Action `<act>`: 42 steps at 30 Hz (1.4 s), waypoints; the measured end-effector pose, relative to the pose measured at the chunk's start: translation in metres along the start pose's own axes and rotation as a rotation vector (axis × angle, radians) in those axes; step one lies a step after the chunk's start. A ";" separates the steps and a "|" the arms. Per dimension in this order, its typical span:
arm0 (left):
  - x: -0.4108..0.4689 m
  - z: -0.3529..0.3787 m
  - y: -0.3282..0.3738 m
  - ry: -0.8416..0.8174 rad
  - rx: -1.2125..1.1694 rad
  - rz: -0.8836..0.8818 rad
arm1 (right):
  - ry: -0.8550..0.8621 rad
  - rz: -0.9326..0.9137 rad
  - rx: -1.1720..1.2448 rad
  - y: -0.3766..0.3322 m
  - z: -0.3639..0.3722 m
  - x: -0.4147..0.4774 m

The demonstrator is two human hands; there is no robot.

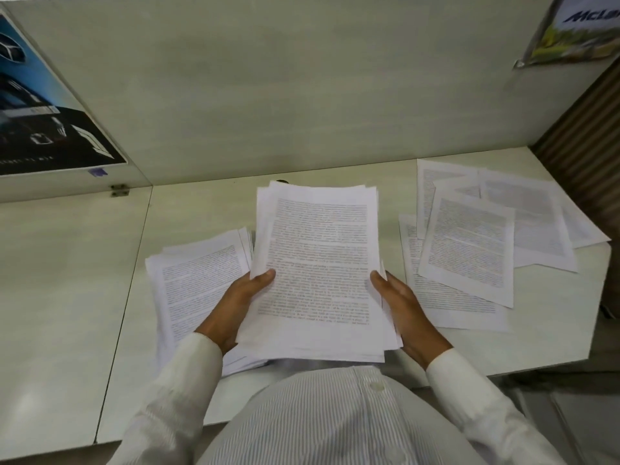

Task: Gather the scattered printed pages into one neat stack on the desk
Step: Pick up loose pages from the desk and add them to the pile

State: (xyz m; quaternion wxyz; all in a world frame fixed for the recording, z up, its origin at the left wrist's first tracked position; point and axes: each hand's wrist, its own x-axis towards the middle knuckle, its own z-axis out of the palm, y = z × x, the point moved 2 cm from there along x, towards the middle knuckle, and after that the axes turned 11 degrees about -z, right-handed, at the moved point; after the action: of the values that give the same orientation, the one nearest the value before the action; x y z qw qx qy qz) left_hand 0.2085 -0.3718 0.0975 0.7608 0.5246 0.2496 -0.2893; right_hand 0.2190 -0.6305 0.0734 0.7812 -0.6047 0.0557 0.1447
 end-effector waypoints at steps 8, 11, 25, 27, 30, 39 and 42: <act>-0.001 -0.005 -0.006 0.009 0.045 0.057 | 0.049 -0.068 -0.021 -0.008 0.020 0.001; -0.002 -0.014 -0.011 0.063 0.184 0.067 | 0.028 -0.065 -0.163 -0.003 0.034 0.002; -0.019 -0.078 -0.017 0.246 0.079 0.047 | -0.063 0.007 -0.319 0.019 0.100 0.009; -0.021 -0.091 -0.019 0.298 0.060 0.067 | -0.060 0.018 -0.339 0.026 0.111 0.015; -0.021 -0.114 -0.018 0.380 0.035 0.095 | -0.112 0.031 -0.429 0.037 0.127 0.026; -0.005 -0.179 -0.005 0.581 0.017 0.014 | -0.270 0.099 -0.855 0.076 0.162 0.067; -0.009 -0.190 -0.007 0.695 0.004 0.070 | -0.232 0.130 -0.939 0.088 0.158 0.068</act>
State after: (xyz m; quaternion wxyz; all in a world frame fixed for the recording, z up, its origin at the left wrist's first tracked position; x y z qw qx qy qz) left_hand 0.1822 -0.1932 0.0372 0.6388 0.6014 0.4752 -0.0674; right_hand 0.2439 -0.4477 0.0158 0.4143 -0.8670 -0.0653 0.2692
